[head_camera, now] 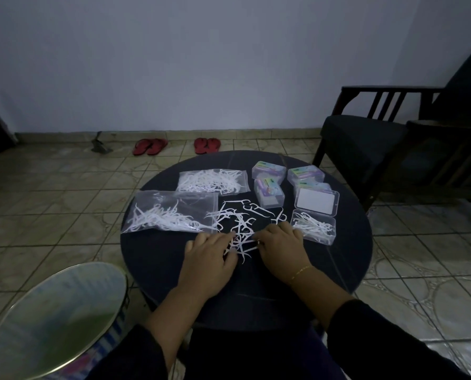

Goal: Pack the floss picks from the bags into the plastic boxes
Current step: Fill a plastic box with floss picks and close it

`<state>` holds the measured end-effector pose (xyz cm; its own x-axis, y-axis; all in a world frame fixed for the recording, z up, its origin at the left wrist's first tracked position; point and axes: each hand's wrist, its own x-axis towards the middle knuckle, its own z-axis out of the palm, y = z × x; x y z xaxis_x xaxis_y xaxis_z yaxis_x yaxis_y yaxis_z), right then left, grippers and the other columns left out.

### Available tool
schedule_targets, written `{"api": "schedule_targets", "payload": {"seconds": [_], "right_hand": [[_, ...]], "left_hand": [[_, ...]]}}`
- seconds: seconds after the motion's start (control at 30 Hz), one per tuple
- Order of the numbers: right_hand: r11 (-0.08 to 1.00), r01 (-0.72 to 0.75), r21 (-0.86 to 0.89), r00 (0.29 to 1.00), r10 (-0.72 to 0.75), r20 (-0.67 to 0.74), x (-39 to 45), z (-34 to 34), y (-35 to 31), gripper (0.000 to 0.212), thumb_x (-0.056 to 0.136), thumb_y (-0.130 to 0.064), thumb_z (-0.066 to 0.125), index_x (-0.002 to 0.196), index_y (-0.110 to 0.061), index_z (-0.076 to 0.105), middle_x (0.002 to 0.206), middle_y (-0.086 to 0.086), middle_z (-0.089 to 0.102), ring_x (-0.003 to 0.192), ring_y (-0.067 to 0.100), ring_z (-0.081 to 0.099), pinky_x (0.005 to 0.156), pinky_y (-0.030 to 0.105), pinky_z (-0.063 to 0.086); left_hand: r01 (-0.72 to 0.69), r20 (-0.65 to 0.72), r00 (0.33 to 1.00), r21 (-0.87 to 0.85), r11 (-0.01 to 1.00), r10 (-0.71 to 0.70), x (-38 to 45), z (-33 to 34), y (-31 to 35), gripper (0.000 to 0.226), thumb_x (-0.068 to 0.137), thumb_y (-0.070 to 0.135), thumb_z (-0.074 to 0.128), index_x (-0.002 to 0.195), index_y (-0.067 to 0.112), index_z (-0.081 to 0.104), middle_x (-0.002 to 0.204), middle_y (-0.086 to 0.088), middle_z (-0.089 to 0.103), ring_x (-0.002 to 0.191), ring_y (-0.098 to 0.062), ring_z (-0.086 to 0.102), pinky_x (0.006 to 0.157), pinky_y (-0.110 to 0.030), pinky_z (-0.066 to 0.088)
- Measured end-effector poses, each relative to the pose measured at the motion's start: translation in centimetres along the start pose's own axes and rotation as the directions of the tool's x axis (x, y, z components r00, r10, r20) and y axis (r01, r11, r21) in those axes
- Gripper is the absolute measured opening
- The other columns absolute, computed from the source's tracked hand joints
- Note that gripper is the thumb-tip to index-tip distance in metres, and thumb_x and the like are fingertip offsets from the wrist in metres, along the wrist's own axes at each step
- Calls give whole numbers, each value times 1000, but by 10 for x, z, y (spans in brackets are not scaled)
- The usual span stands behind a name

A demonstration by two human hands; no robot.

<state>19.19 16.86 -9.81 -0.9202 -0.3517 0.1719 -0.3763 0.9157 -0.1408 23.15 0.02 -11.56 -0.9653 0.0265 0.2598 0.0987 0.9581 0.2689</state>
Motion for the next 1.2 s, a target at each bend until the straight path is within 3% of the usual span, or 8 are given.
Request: {"api": "schedule_targets", "payload": {"seconds": [0.1, 0.2, 0.33, 0.47, 0.63, 0.8, 0.9, 1.2], "right_hand": [[1000, 28, -14, 999, -27, 37, 9, -5, -1, 53, 92, -31, 46, 143, -32, 32, 142, -3, 39, 131, 22, 28, 105, 39, 22], [983, 127, -133, 976, -100, 195, 20, -14, -2, 63, 92, -37, 43, 148, -36, 17, 151, -1, 23, 137, 23, 19, 108, 44, 19], [956, 202, -214, 938, -126, 322, 31, -19, 0, 51, 94, -43, 39, 144, -38, 30, 154, 0, 17, 140, 26, 12, 110, 49, 15], [953, 222, -207, 946, -159, 284, 29, -22, 8, 38, 94, -43, 42, 131, -36, 51, 146, -5, 32, 134, 23, 21, 104, 45, 21], [975, 172, -139, 959, -133, 252, 22, -28, 15, 36, 91, -47, 51, 123, -31, 55, 139, -7, 42, 130, 19, 27, 105, 41, 21], [984, 132, -120, 947, -89, 308, 21, -28, 12, 72, 87, -45, 52, 149, -28, 20, 153, -3, 24, 139, 23, 19, 111, 48, 15], [975, 148, -168, 926, -77, 369, 23, -29, 11, 65, 90, -45, 46, 149, -26, 25, 153, -2, 25, 140, 23, 17, 110, 49, 15], [983, 91, -156, 951, -39, 307, 14, -28, 15, 38, 96, -40, 43, 130, -28, 52, 133, 2, 48, 129, 24, 33, 107, 46, 21]], "left_hand": [[58, 32, 998, 57, 997, -60, 1, 1, 1, 87, 73, 82, 16, 143, 32, 35, 140, 16, 39, 126, -11, 28, 98, -30, 21], [51, 45, 998, 78, 996, -55, 2, 2, 1, 73, 80, 76, 36, 139, 33, 42, 130, 14, 42, 121, -12, 31, 96, -29, 23], [54, -13, 998, 26, 998, -54, 2, 3, 0, 45, 91, 54, 44, 131, 35, 51, 122, 15, 45, 117, -11, 33, 94, -28, 25], [51, -60, 997, -22, 998, -52, 3, 4, -2, 33, 93, 43, 47, 123, 35, 58, 114, 12, 51, 113, -13, 38, 89, -29, 26], [23, -109, 994, -49, 999, -28, 3, 9, -6, 25, 90, 40, 55, 110, 32, 68, 98, 10, 56, 103, -18, 47, 83, -34, 33], [21, -81, 996, -29, 999, -24, 2, 6, -3, 57, 82, 51, 24, 120, 34, 62, 105, 12, 55, 107, -15, 44, 87, -32, 31], [14, 0, 1000, 34, 999, -14, 2, 4, -2, 77, 77, 65, 9, 136, 34, 47, 119, 13, 49, 115, -13, 37, 93, -30, 28], [5, 55, 998, 20, 1000, -6, 15, -1, 2, 32, 93, 50, 48, 121, 39, 61, 106, 15, 54, 114, -12, 40, 85, -28, 22]]}}
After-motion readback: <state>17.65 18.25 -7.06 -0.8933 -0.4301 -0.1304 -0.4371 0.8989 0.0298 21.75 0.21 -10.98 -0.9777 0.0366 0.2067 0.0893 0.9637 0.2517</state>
